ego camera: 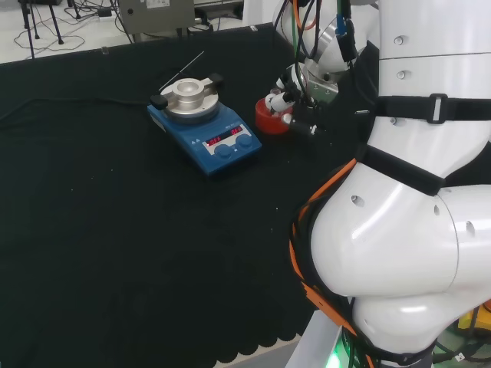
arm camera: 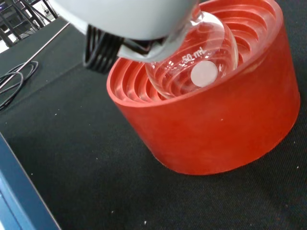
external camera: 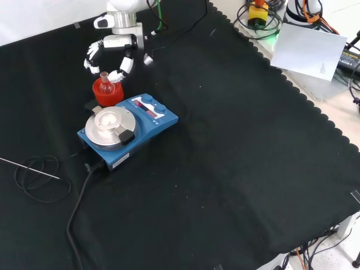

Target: Pick up the round-bottom flask.

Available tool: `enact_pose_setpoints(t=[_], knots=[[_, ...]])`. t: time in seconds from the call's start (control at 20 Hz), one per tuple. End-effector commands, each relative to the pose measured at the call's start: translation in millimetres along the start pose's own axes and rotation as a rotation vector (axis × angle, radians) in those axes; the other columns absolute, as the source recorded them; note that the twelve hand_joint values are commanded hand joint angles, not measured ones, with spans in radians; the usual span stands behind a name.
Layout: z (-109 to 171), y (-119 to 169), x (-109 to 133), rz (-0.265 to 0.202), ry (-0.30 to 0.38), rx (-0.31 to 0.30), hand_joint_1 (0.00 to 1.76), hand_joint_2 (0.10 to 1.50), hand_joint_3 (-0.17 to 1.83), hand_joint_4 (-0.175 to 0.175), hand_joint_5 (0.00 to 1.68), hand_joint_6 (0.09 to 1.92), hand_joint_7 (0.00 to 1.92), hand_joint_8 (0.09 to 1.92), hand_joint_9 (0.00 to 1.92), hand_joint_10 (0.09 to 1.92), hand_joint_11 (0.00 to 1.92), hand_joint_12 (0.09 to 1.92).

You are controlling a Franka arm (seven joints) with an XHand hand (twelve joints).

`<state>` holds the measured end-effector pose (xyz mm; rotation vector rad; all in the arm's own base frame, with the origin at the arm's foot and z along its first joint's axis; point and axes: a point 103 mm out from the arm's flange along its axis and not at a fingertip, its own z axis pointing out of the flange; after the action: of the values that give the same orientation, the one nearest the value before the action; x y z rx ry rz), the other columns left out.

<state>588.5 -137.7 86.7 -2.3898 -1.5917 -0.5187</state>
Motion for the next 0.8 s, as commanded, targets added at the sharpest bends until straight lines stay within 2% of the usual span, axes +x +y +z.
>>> enact_pose_setpoints(t=[0.05,0.75,0.8], knots=[[1.9,0.6,-1.6,-0.003,0.001,0.001,1.10,0.53,0.78,-0.058,0.82,0.79,0.54,0.67,0.67,0.65,0.33,1.32],[5.7,2.0,2.9,0.006,-0.015,-0.016,1.12,0.55,0.79,-0.067,0.88,0.78,0.57,0.66,0.71,0.63,0.37,1.31],[5.3,2.3,3.4,0.006,-0.013,-0.022,1.12,0.65,0.66,-0.034,0.97,0.81,0.57,0.67,0.72,0.63,0.38,1.31]])
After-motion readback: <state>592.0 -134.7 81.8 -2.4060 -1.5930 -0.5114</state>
